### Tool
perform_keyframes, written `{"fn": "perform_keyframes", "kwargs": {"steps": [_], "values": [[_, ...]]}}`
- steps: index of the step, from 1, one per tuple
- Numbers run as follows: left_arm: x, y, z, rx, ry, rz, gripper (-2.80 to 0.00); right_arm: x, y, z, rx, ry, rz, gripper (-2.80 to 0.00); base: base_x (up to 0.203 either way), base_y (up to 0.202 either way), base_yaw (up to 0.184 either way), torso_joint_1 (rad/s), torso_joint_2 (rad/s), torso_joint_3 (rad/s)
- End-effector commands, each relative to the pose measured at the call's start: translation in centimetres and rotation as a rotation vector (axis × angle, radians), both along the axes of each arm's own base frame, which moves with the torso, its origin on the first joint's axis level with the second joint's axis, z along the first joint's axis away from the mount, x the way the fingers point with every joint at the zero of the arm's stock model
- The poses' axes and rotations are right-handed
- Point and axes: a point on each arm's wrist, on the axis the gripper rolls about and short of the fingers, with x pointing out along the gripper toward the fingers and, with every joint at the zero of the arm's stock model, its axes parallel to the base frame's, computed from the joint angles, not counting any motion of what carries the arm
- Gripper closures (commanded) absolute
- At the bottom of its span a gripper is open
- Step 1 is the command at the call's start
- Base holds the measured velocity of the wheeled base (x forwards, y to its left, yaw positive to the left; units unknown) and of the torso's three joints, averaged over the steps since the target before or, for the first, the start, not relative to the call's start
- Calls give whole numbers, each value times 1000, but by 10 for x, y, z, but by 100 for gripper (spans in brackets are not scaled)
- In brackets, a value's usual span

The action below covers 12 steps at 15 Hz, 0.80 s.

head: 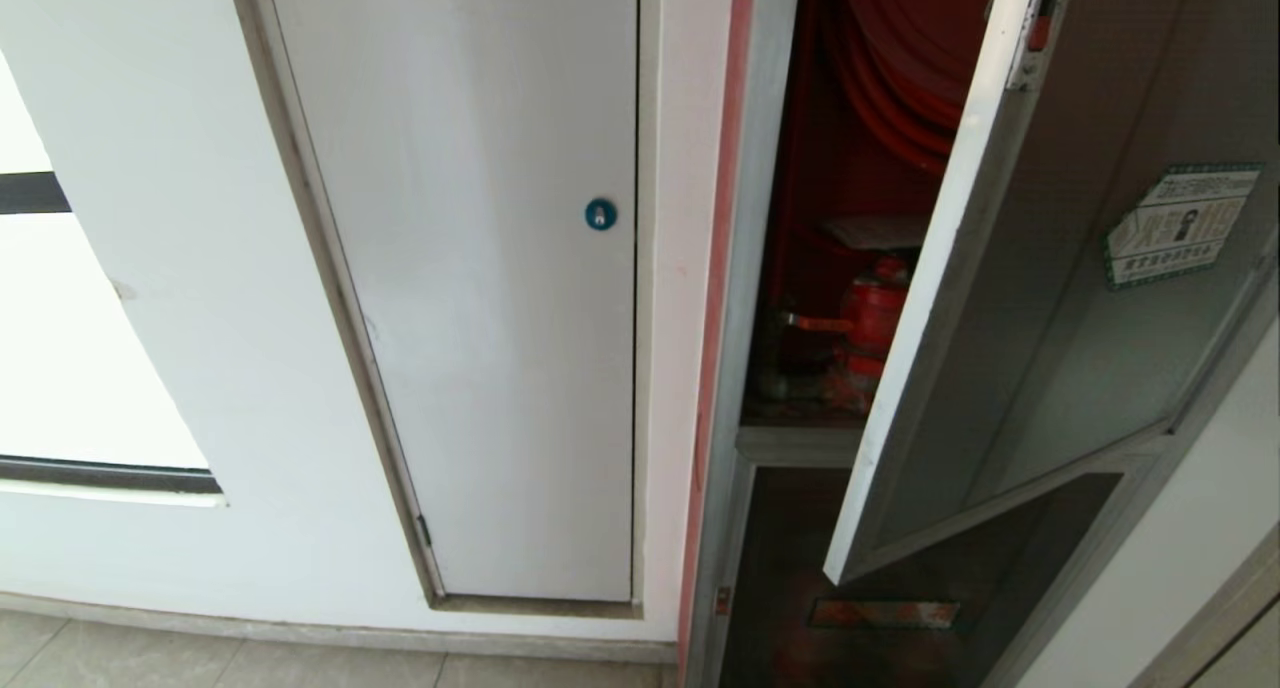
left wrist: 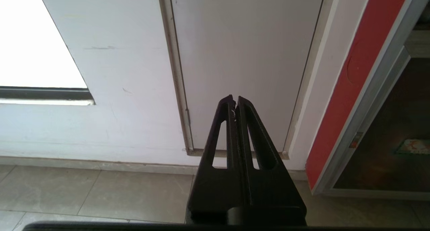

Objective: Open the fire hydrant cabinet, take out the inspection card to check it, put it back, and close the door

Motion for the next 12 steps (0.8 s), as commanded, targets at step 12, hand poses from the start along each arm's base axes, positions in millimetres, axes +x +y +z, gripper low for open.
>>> {"fn": "perform_keyframes", "kwargs": {"steps": [12], "values": [[0,0,-1,1,3,0,0,0,0,0,0,-2,1,0,196,0,0,1,3,1]]}}
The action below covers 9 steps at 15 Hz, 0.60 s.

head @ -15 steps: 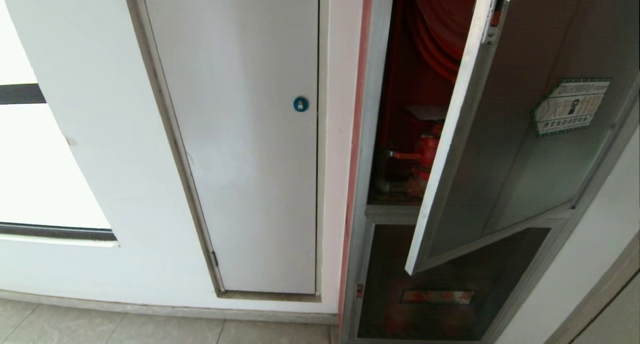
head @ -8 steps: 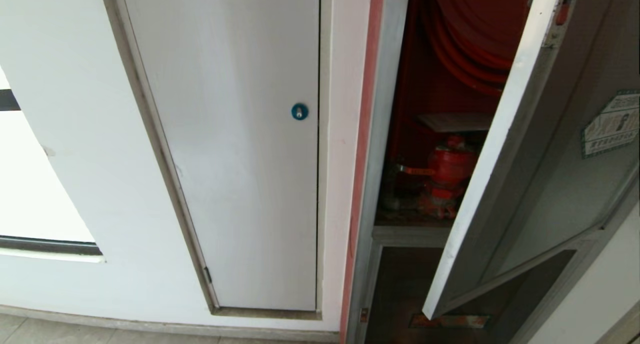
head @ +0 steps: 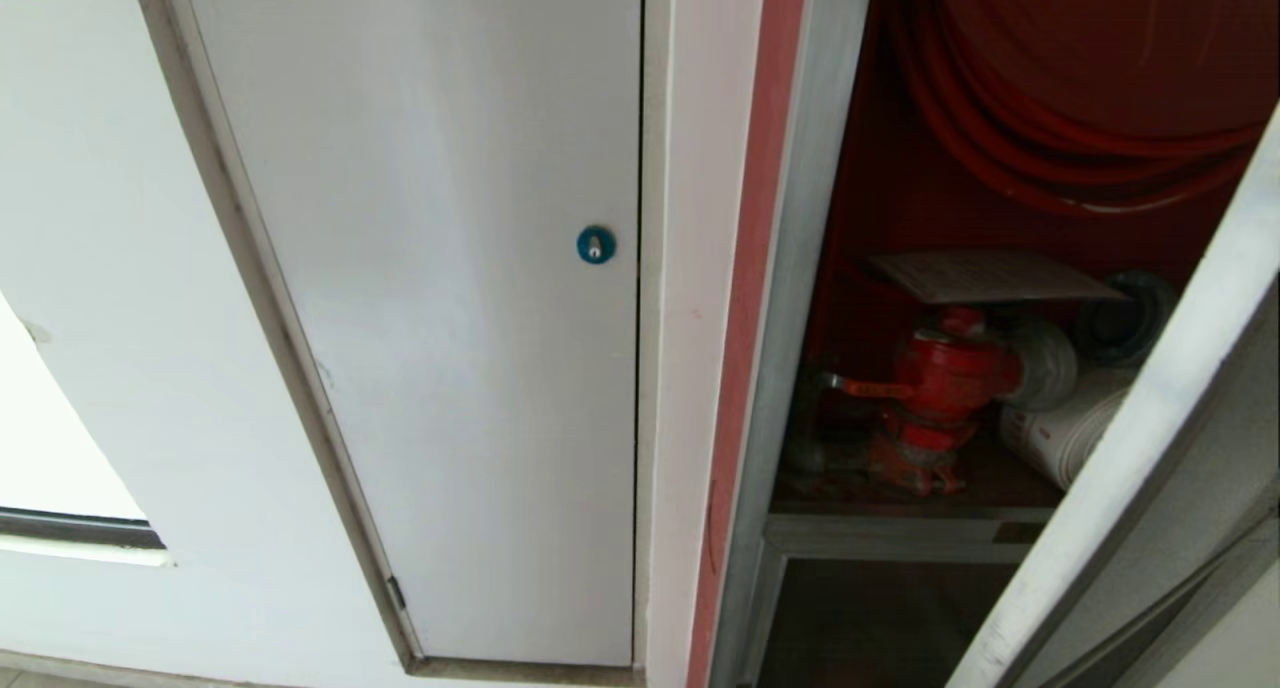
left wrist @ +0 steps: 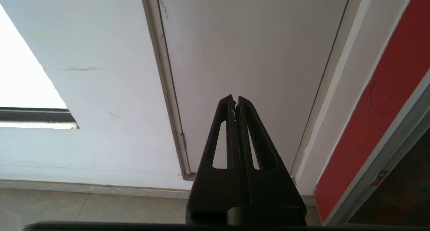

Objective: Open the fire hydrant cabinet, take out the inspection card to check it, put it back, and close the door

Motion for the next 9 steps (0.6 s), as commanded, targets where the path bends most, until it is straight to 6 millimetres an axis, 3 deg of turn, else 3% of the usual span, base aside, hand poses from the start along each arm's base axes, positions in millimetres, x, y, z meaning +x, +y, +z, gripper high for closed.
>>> {"fn": "perform_keyframes", "kwargs": {"steps": [1,9], "values": [[0,0,-1,0,2,0,0,0,0,0,0,0,0,0,192,0,0,1,2,2],[0,0,-1,0,2,0,0,0,0,0,0,0,0,0,190,0,-1,3,2,4]]}}
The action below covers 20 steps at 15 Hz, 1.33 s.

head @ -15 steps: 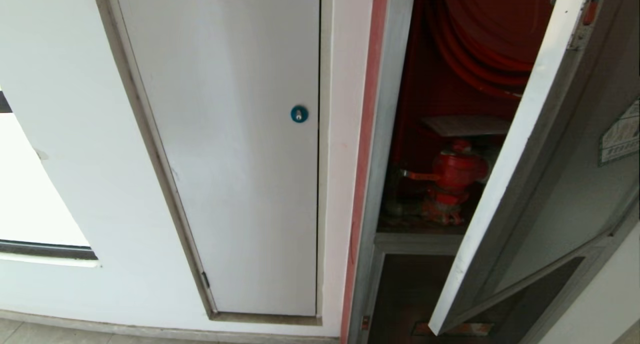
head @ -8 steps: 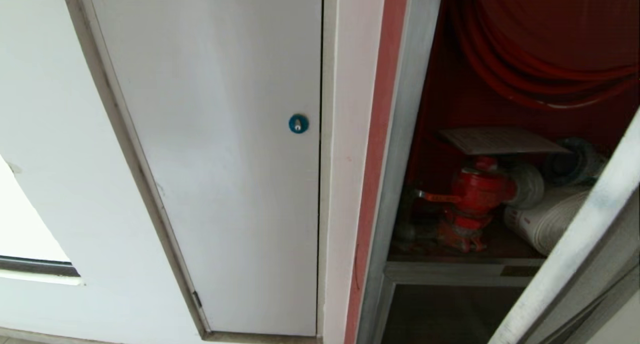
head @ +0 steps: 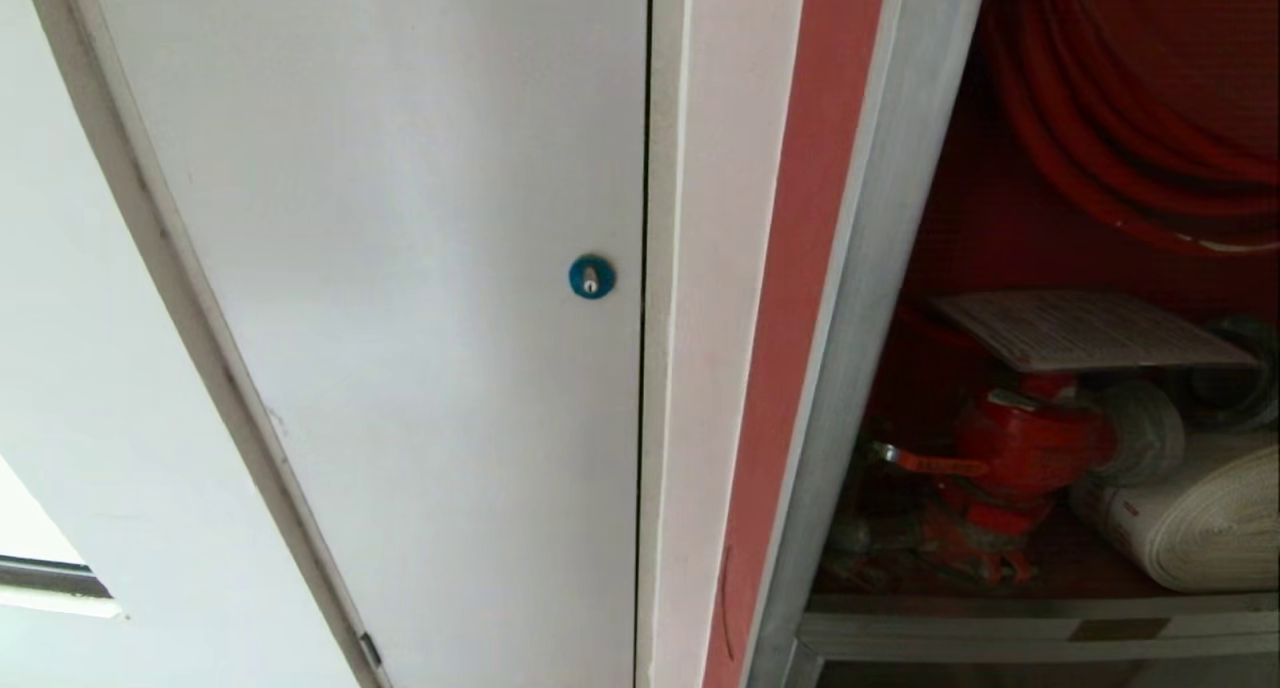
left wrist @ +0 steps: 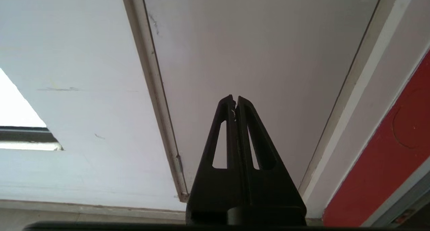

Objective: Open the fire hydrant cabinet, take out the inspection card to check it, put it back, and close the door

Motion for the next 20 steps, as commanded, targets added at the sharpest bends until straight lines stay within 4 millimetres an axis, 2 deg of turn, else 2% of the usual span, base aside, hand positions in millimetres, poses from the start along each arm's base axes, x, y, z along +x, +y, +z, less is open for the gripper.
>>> {"fn": "perform_keyframes", "kwargs": {"steps": [1,20], "values": [[0,0,-1,0,2,1,0,0,0,0,0,-1,3,0,94,0,-2,17,5,-2],[0,0,-1,-2,2,1,0,0,0,0,-4,-1,-1,0,0,0,0,0,0,0]]}}
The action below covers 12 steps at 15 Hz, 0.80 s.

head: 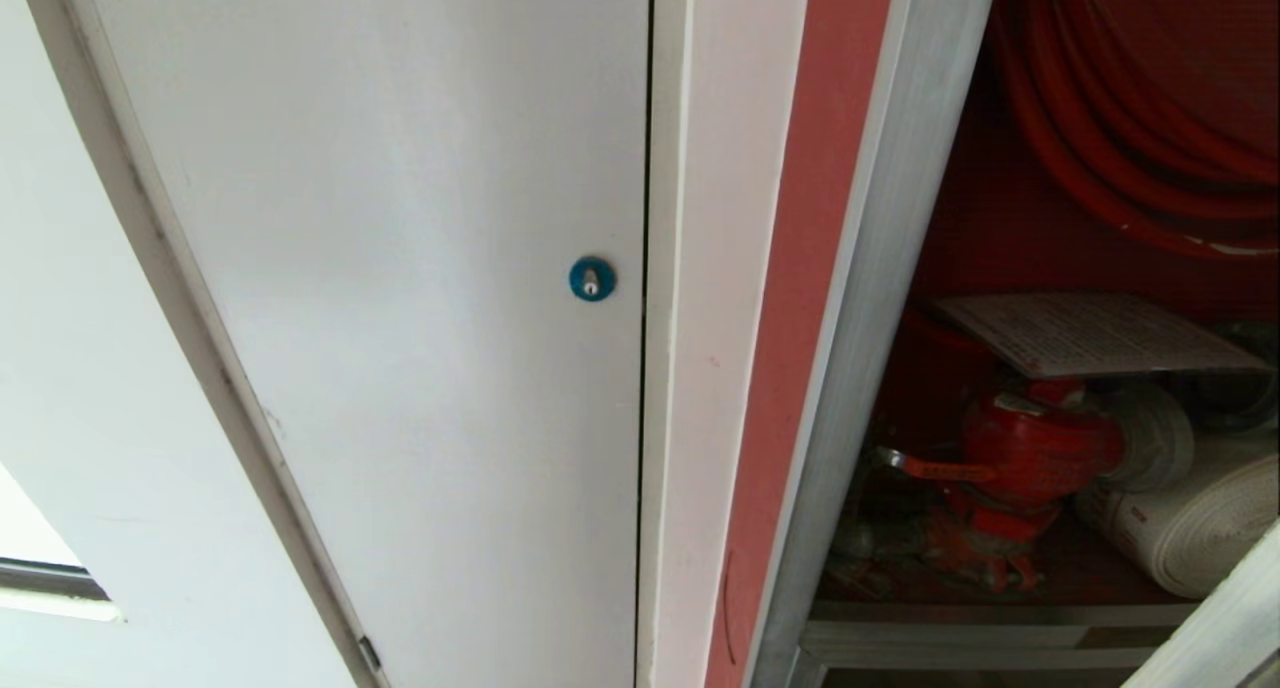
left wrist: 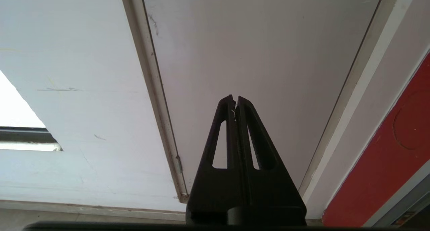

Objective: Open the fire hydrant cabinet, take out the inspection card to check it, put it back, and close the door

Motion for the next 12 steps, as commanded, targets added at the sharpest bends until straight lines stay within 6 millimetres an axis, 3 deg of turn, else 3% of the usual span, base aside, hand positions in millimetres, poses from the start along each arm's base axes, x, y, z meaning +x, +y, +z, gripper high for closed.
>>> {"fn": "perform_keyframes", "kwargs": {"steps": [1,3,6,9,12], "values": [[0,0,-1,0,2,0,0,0,0,1,0,-4,-2,0,0,0,0,0,0,0],[0,0,-1,0,2,0,0,-7,0,23,12,-59,-2,0,0,0,0,0,0,0],[0,0,-1,0,2,0,0,-23,2,82,68,-87,99,0,0,0,0,0,0,0],[0,0,-1,0,2,0,0,-43,9,116,137,12,427,0,0,0,0,0,0,0],[0,0,-1,0,2,0,0,-49,15,128,202,138,736,0,0,0,0,0,0,0]]}}
